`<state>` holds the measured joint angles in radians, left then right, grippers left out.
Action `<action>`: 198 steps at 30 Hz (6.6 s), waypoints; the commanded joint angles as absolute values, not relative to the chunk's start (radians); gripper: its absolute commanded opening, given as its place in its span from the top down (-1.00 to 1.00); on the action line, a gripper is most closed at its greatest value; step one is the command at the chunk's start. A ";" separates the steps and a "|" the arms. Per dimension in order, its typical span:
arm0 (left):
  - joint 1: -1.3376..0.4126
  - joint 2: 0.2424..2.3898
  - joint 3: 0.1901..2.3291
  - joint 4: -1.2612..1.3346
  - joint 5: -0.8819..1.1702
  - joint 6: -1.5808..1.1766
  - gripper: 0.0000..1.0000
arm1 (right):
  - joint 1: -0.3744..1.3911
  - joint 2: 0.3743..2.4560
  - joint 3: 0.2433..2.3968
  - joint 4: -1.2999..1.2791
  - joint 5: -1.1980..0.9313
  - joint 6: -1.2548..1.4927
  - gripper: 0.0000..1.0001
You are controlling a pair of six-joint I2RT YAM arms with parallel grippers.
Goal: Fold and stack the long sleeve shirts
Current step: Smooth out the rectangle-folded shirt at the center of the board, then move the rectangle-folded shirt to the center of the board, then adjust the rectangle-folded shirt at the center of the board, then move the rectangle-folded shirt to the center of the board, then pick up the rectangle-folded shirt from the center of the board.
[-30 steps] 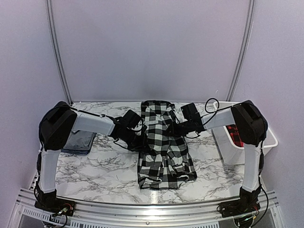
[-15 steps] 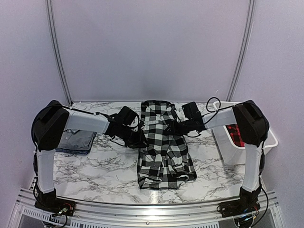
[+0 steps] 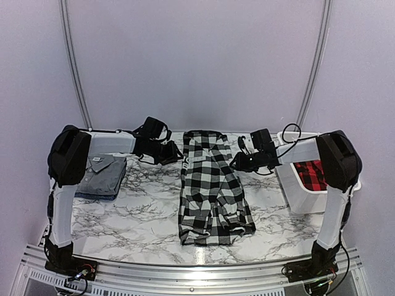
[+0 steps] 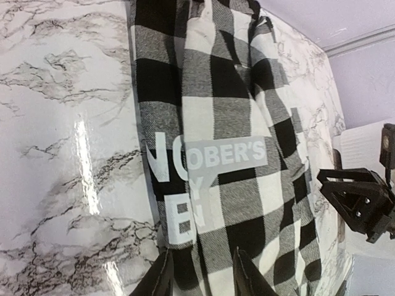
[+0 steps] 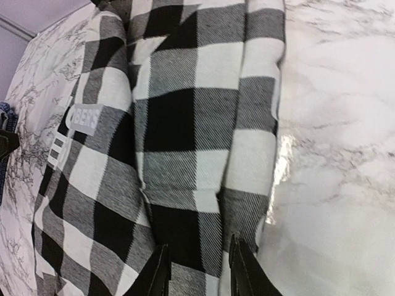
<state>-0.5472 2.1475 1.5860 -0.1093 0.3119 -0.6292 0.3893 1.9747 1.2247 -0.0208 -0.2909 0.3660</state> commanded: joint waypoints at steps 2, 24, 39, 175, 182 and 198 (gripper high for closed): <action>-0.552 2.247 1.657 -0.140 0.328 -0.614 0.27 | 0.380 1.887 1.133 -0.042 -0.235 0.347 0.44; -0.577 2.370 1.713 -0.143 0.339 -0.658 0.79 | 0.482 1.585 0.751 -0.062 -0.240 0.393 0.38; -0.388 2.343 1.687 -0.153 0.321 -0.612 1.00 | 0.667 1.507 0.742 -0.149 -0.181 0.459 0.50; -0.749 1.592 0.689 -0.119 0.381 -0.736 0.70 | 0.972 1.769 0.896 -0.122 -0.244 0.545 0.81; -0.750 1.462 0.705 -0.166 0.362 -0.746 0.47 | 1.018 1.631 0.915 -0.208 -0.213 0.534 0.67; -0.790 1.457 0.548 -0.177 0.468 -0.694 0.60 | 1.085 1.766 0.908 -0.103 -0.271 0.593 0.74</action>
<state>-0.7685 1.4326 0.5949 -0.1436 0.4324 -0.7101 1.0668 1.7615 0.9199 -0.1314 -0.2581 0.5686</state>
